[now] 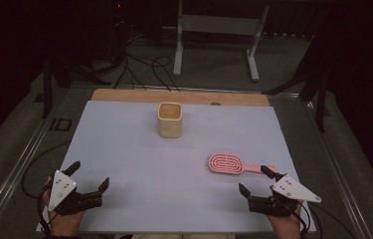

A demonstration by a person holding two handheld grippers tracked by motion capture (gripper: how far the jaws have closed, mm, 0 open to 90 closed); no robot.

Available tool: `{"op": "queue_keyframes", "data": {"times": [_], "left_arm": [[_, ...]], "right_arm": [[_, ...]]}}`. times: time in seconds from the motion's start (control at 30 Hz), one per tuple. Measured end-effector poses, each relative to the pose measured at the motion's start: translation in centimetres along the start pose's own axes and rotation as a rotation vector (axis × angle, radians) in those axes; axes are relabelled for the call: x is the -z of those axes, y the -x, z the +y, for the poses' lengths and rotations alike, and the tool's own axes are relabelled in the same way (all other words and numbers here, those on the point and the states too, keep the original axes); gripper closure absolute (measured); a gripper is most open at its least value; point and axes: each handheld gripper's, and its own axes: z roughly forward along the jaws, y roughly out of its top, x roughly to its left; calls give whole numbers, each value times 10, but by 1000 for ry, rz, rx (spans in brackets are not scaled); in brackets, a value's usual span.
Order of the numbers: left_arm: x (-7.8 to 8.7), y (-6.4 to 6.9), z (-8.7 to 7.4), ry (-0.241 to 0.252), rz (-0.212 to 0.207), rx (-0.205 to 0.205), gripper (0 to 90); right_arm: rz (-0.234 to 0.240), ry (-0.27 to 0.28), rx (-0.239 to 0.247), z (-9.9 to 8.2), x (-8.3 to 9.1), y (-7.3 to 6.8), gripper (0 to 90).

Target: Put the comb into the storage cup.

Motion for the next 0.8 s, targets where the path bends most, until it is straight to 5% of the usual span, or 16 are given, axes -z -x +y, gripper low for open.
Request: {"op": "queue_keyframes", "data": {"times": [0.6,0.8], "left_arm": [[1,0,-2,9,33,0,1],[0,4,-3,3,40,-11,1]], "right_arm": [[-44,-43,-12,14,-5,35,88],[-71,-51,-6,32,-4,48,88]]}}
